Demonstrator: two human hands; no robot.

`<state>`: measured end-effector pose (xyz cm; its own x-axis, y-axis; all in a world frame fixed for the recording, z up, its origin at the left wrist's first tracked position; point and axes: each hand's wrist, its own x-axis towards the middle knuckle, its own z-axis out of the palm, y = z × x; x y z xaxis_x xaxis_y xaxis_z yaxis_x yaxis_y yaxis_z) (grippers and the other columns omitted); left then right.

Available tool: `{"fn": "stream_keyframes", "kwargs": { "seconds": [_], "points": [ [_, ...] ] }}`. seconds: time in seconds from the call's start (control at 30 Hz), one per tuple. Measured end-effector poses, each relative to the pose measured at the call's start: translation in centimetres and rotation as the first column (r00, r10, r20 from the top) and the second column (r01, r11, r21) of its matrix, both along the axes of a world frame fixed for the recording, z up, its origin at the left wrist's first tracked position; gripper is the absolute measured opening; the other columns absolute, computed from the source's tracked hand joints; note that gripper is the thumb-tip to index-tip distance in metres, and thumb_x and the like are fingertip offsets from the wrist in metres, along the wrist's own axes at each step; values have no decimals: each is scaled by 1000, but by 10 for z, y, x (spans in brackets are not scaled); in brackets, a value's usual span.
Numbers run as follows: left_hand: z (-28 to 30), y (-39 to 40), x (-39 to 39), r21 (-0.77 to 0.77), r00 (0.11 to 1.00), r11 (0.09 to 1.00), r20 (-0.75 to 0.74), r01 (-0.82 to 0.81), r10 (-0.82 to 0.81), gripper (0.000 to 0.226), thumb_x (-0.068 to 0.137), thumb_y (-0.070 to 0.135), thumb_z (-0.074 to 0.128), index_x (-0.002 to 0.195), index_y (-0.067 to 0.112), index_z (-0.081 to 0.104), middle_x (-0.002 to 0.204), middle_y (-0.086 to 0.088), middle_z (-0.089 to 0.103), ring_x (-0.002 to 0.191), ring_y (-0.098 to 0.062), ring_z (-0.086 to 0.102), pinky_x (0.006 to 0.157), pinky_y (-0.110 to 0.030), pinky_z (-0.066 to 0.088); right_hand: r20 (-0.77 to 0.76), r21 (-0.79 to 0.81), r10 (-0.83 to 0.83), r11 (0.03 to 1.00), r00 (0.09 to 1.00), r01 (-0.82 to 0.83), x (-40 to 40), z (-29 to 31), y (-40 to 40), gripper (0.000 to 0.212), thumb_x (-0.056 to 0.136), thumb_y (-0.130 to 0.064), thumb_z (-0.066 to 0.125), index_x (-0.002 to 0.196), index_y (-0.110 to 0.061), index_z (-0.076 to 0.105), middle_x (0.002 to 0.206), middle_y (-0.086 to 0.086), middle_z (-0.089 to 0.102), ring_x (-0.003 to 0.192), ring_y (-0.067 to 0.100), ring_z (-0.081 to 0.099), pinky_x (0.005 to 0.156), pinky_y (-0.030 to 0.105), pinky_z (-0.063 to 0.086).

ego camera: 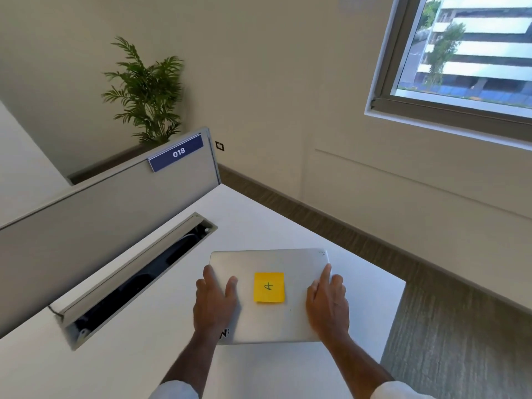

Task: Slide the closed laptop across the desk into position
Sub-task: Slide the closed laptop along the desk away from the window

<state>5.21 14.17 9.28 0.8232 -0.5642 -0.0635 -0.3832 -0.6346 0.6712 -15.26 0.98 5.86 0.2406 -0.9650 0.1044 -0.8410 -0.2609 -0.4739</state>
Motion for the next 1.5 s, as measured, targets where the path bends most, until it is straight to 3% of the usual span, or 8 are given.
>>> {"fn": "stream_keyframes", "kwargs": {
  "seconds": [0.23, 0.73, 1.0, 1.5],
  "points": [
    [11, 47, 18, -10, 997, 997, -10, -81, 81, 59, 92, 56, 51, 136, 25, 25, 123, -15, 51, 105, -37, 58, 79, -47, 52, 16, -5, 86, 996, 996, -86, 30, 11, 30, 58, 101, -39, 35, 151, -12, 20, 119, 9, 45, 98, 27, 56, 74, 46, 58],
    [24, 141, 49, -9, 970, 970, -26, -243, 243, 68, 95, 52, 49, 148, 23, 19, 136, -15, 46, 121, -37, 52, 93, -51, 47, -8, -40, 224, 974, 975, -224, 86, 19, 99, 58, 101, -40, 35, 150, -12, 24, 119, 9, 48, 93, 22, 57, 69, 37, 58],
    [25, 191, 65, 2, 951, 951, -5, -310, 310, 63, 95, 52, 50, 144, 24, 24, 133, -15, 49, 119, -37, 53, 92, -51, 47, -2, -38, 274, 961, 962, -274, 112, 18, 142, 56, 100, -36, 37, 148, -9, 28, 114, 10, 50, 90, 24, 58, 64, 38, 59],
    [16, 311, 92, 39, 910, 909, -1, -415, 415, 63, 94, 54, 50, 144, 25, 24, 133, -12, 48, 120, -36, 54, 94, -51, 46, 16, 60, 351, 934, 936, -351, 157, 12, 251, 57, 101, -35, 37, 151, -11, 27, 123, 11, 50, 99, 25, 57, 72, 38, 56]
  ]
}}
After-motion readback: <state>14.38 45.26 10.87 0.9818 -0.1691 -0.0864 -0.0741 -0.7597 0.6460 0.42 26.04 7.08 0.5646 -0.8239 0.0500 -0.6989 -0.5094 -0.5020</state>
